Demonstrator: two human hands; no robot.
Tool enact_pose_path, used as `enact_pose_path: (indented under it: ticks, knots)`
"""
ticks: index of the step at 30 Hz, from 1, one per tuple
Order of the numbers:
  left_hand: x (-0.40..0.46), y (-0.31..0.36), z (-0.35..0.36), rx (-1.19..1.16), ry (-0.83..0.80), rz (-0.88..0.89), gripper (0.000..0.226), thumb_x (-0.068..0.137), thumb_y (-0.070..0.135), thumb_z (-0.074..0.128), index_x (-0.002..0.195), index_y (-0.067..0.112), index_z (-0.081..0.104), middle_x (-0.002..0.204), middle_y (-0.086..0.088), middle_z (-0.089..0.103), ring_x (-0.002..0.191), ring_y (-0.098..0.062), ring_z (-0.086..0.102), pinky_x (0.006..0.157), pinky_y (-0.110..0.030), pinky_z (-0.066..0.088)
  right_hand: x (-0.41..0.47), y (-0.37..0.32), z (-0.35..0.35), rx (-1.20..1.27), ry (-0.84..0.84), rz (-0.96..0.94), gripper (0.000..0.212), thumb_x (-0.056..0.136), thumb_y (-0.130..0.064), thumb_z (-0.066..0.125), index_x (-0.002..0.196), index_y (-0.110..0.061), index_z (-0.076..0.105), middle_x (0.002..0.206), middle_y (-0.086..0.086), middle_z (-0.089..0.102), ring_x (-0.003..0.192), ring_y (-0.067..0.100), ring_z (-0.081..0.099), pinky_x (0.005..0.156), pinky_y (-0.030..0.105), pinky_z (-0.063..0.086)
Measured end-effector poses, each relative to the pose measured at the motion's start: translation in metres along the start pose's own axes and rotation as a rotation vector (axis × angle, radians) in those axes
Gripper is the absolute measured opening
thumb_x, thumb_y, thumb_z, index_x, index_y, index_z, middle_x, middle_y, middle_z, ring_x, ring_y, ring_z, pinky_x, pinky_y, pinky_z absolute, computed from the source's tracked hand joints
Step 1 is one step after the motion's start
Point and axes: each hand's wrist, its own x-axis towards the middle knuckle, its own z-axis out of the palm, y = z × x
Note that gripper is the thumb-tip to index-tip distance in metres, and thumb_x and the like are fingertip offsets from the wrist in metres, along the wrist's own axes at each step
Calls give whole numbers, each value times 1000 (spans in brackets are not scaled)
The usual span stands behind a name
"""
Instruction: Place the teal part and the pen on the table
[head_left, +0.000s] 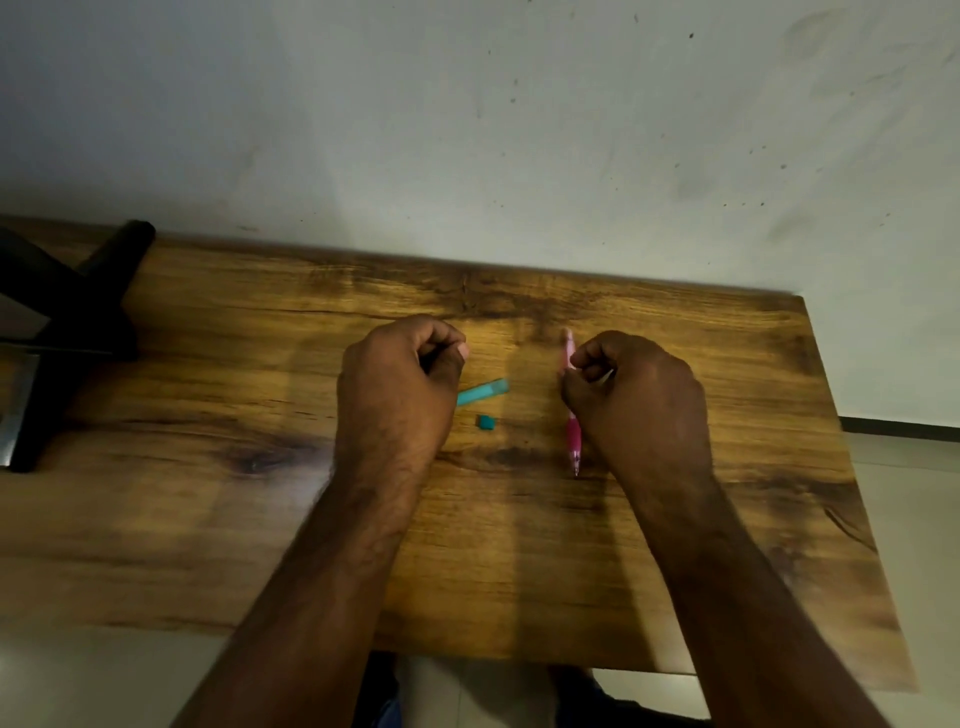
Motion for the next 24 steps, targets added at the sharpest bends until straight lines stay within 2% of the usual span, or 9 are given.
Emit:
enact_pose_path:
  ticks: [2,4,7,12,15,17,21,24]
  knots:
    - [1,-1,0,-1,10,-7,5,93,25,74,91,29,75,80,21,67,77,6,65,63,-15,54,-5,-10,2,-58,11,-137,10,87,-39,74,91,-30,72,92,-9,67,88,16,63,72,36,54]
    - [2,-2,-1,-1,15,-12,4,92,25,74,91,29,75,81,19,68,79,4,66,64,-18,55,-10,-19,7,-69,-83,-260,15,87,-42,73,93,-29,75,92,-7,66,96,18,61,77,38,53]
    - [2,-2,-1,4,18,-13,5,92,24,74,91,29,75,82,19,69,79,4,66,62,-14,52,-14,-26,13,-87,-224,-357,20,87,-42,76,101,-27,77,95,-5,67,97,19,61,80,39,54]
    - [2,-2,-1,4,15,-14,4,92,23,74,92,27,76,82,18,69,79,5,65,63,-13,50,-14,-27,17,-133,-276,-406,20,90,-37,74,107,-28,78,102,-6,69,99,18,62,83,38,54]
    - [1,-2,0,27,-5,-13,4,92,22,74,90,26,76,81,15,69,79,2,65,66,-19,54,-15,-28,19,-126,-286,-405,20,90,-33,73,109,-28,78,104,-5,70,98,18,63,83,38,55]
    - [1,-2,0,57,-16,-10,6,92,21,74,89,26,76,80,15,69,78,1,65,68,-22,56,-15,-29,20,-122,-291,-398,17,90,-31,73,106,-26,77,102,-5,69,97,18,62,81,38,55]
    - [1,-6,0,125,-48,-7,12,93,19,72,88,29,74,79,20,65,78,7,60,65,-13,47,-17,-30,20,-66,-269,-402,11,85,-24,75,97,-22,74,98,-4,67,93,19,62,80,36,54]
    - [0,-8,2,153,-86,3,10,92,20,73,91,30,74,84,18,67,79,8,59,67,-13,46,-18,-29,21,-54,-273,-382,11,82,-22,78,91,-24,72,93,-7,67,86,15,63,76,32,54]
